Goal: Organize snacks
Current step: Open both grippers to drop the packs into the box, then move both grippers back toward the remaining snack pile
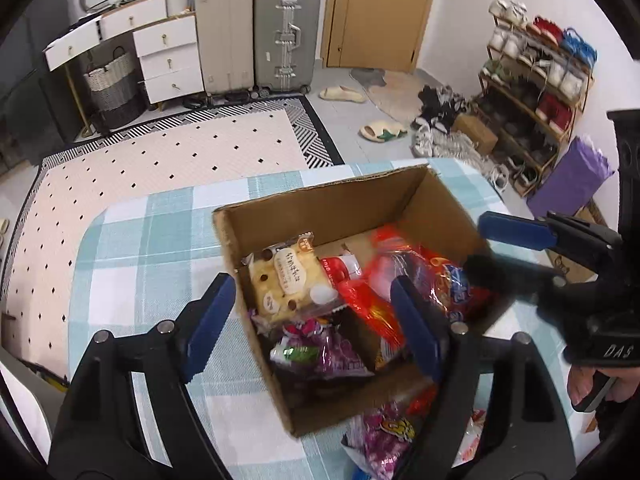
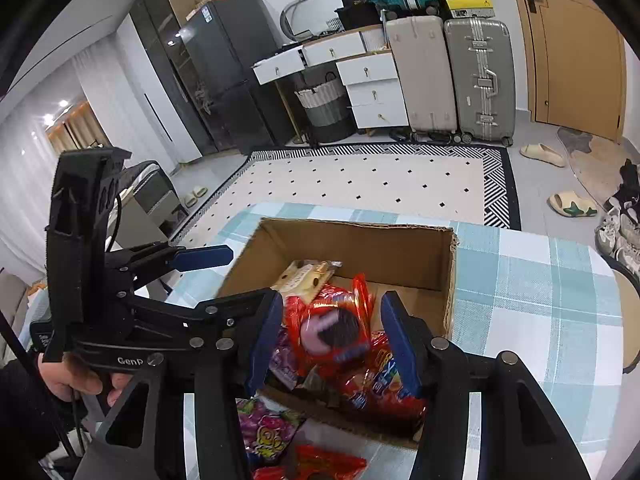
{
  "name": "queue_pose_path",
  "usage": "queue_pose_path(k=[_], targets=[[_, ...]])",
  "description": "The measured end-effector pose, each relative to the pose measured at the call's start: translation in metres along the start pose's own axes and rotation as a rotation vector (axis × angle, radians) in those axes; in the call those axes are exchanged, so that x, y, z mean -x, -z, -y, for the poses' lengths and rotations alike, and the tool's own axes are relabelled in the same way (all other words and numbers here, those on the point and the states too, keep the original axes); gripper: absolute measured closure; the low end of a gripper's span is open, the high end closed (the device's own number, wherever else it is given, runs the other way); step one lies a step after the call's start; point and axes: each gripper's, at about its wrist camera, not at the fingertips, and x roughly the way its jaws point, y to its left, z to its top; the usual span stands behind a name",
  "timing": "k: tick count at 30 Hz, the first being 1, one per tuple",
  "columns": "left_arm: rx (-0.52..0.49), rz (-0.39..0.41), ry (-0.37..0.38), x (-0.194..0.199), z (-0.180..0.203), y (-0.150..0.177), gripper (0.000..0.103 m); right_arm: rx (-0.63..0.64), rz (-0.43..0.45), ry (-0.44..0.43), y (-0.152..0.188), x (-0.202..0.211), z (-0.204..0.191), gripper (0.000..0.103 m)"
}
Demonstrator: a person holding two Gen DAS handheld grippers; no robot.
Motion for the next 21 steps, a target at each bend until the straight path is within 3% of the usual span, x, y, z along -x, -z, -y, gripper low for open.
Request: queue_pose_path(k=[4, 16, 20, 21], targets=[[0.009, 0.04, -0.025, 0.034, -0.006, 0.019, 0.023, 0.0, 0.041, 0.002, 0.005, 0.026, -0.007, 0.039], [0.018, 0.196, -0.033, 0.138, 0.008, 0.077, 0.018, 0.029, 0.187, 0.017, 0.048, 0.102, -0.048, 0.035], [0.039, 0.253, -0.024, 0.172, 0.012, 0.099, 0.014, 0.041, 0.247, 0.007, 0.07, 0.127, -0.065, 0.023], [0.048, 0.263, -0.016, 0.18, 0.013, 0.106, 0.01, 0.051, 0.261, 0.008, 0.076, 0.131, -0.07, 0.022]])
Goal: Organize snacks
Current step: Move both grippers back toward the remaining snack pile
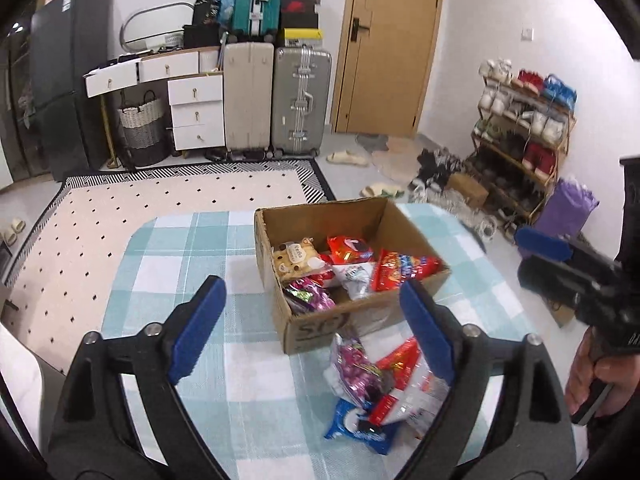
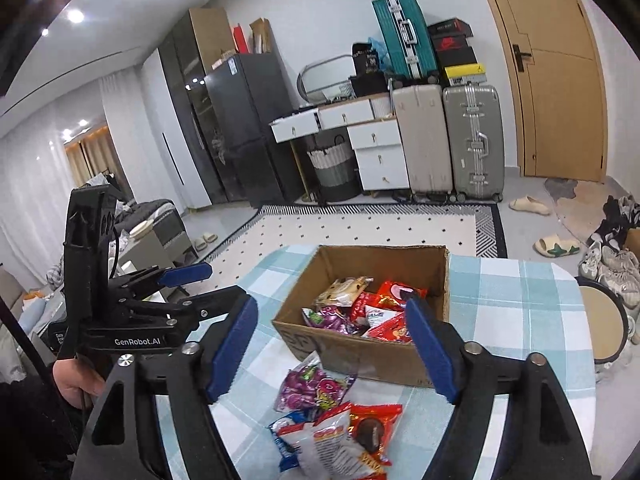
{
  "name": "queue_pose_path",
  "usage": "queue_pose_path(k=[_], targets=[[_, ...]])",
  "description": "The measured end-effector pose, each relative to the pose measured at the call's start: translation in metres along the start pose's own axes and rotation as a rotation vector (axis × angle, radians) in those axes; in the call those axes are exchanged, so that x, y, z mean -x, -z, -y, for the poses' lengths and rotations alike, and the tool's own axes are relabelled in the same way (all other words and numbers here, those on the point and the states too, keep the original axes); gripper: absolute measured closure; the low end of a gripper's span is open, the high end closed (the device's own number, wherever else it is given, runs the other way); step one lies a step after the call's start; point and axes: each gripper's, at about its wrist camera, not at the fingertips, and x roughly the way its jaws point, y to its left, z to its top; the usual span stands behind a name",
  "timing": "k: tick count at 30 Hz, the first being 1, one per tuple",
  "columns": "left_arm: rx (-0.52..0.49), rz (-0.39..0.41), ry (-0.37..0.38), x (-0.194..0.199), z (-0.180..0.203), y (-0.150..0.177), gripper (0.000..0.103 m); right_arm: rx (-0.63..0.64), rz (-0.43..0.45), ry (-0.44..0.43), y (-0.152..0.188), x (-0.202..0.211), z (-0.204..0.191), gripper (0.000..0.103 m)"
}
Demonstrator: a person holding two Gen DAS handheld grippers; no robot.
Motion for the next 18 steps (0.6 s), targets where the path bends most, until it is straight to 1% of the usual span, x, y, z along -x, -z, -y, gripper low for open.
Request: queue_pose_path(k=[1, 2, 4, 7, 8, 10, 12, 15, 18], targets=[[0.007, 0.008, 0.003, 0.007, 0.001, 0.004, 0.003, 0.012, 0.01, 0.002, 0.004, 0.005, -0.006, 0.021], [0.016, 0.029, -0.006, 0.016, 0.003, 0.01, 0.0, 0.02, 0.015, 0.002, 0.008, 0.009, -0.01, 0.019], [0.017, 0.063, -0.028, 0.036, 0.01, 0.022, 0.0, 0.036, 0.029, -0.003, 0.017, 0.017, -0.021, 0.017], [0.014, 0.072, -0.025, 0.05, 0.019, 0.034, 0.0, 0.054, 0.057, 0.003, 0.032, 0.03, -0.036, 0.012], [0.02, 0.073, -0.022, 0.055, 0.021, 0.04, 0.0, 0.052, 0.066, 0.004, 0.036, 0.033, -0.039, 0.009], [0.032, 0.077, -0.013, 0.063, 0.023, 0.049, 0.0, 0.045, 0.091, 0.015, 0.049, 0.043, -0.046, 0.008], [0.037, 0.075, -0.018, 0.07, 0.025, 0.06, 0.0, 0.044, 0.107, 0.038, 0.062, 0.05, -0.051, 0.004], [0.033, 0.085, -0.034, 0.079, 0.027, 0.078, 0.0, 0.055, 0.133, 0.042, 0.085, 0.06, -0.059, 0.002], [0.025, 0.099, -0.048, 0.089, 0.031, 0.096, 0.0, 0.066, 0.135, 0.057, 0.104, 0.066, -0.065, 0.002]])
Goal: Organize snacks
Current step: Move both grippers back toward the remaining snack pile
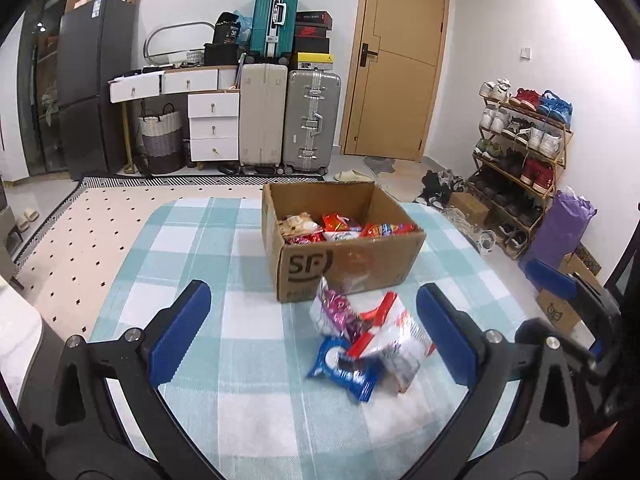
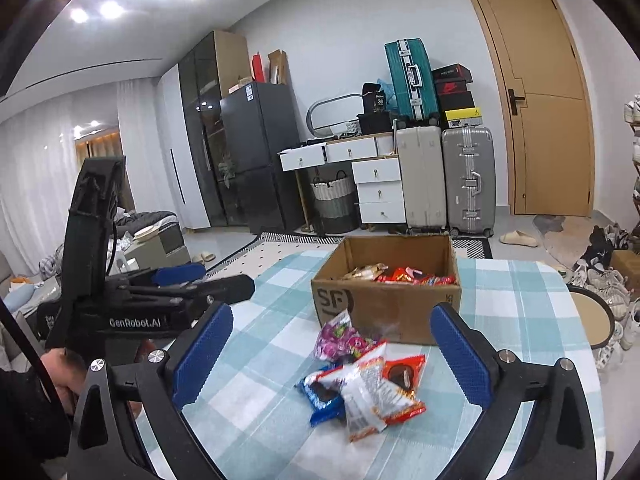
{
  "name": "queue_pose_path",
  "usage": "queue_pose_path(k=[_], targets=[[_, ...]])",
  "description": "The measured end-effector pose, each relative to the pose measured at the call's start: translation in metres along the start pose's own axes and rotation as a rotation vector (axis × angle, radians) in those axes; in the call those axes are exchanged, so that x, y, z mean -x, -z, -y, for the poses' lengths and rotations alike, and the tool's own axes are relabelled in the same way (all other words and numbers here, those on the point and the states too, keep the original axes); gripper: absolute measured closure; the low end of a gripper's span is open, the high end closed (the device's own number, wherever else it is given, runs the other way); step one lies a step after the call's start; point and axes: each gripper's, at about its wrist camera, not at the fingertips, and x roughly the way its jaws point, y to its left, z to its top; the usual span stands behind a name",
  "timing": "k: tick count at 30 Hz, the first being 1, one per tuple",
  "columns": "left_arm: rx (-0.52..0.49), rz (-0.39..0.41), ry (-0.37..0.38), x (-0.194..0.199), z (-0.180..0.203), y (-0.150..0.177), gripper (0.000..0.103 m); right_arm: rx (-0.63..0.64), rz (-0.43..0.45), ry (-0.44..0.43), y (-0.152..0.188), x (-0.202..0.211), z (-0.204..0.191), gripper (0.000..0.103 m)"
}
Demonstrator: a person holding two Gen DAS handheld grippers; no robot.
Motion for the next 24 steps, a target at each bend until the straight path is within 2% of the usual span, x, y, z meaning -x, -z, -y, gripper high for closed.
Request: queue_pose_path(k=[7, 11, 24], targets=[[-0.032, 0.037, -0.029, 0.017, 0.004, 0.034, 0.0, -0.035, -0.014, 0.013, 0.033, 0.008, 0.001, 0.002], [-0.022, 0.025, -0.021, 0.011, -0.001, 0.054, 0.0, -0.041, -0.036, 0.026, 0.047, 0.006, 0.003, 0.002], [-0.022, -0.063, -0.009, -0.055, -0.012, 0.091, 0.0, -0.09, -0.126, 0.025, 0.082, -0.023, 0.022, 0.002]])
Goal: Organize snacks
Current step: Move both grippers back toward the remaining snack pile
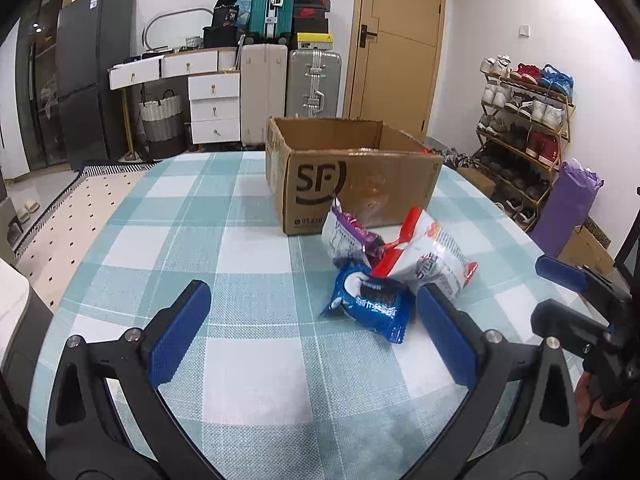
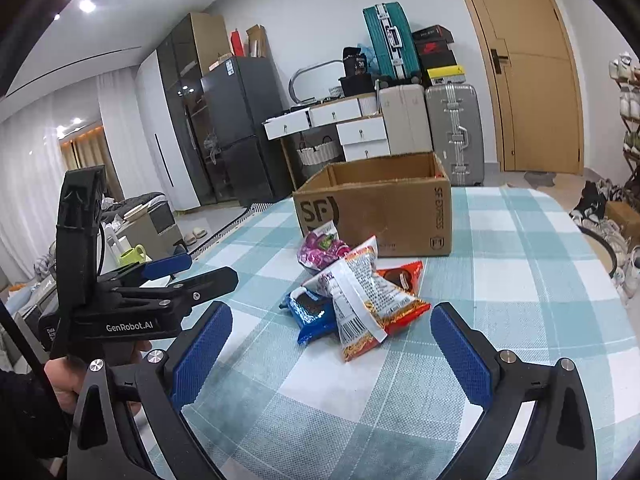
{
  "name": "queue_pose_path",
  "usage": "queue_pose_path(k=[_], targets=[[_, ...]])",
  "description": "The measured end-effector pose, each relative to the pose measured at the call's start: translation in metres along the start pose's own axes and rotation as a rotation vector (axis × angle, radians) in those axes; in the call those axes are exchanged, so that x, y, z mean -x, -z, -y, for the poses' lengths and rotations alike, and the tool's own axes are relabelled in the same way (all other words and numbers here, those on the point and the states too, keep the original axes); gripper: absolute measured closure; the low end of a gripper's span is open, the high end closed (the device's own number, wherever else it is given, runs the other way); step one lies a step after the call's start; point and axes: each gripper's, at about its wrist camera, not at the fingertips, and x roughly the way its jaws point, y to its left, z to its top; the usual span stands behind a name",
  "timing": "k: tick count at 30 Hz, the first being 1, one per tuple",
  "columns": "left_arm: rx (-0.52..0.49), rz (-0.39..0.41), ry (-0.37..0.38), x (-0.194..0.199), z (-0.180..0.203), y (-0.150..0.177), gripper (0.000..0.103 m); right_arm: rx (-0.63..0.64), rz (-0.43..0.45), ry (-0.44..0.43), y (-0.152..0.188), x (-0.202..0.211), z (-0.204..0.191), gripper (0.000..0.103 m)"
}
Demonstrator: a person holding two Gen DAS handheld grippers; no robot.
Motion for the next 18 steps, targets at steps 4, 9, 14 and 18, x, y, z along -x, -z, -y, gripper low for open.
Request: queue_pose_path(k=[4, 9, 14, 18], targets=[[0.01, -0.023, 0.003, -0.018, -0.001, 0.005, 0.0, -0.001, -0.044, -0.011, -0.001, -0.015, 0.006, 0.002], [0.027, -0.038, 0.014, -0.036, -0.005, 0.01, 0.0, 0.029, -0.058, -0.009, -0.005, -0.029, 0.006, 0.002], [0.045, -0.058, 0.028, -0.05, -0.009, 0.013, 0.0, 0.073, -0.068, -0.002, -0.01, -0.044, 0.003, 0.002], [0.09, -0.082, 0.048, -0.054, -0.015, 0.014, 0.0, 0.107, -0.093, -0.013, -0.016, -0.06, 0.001, 0.002]])
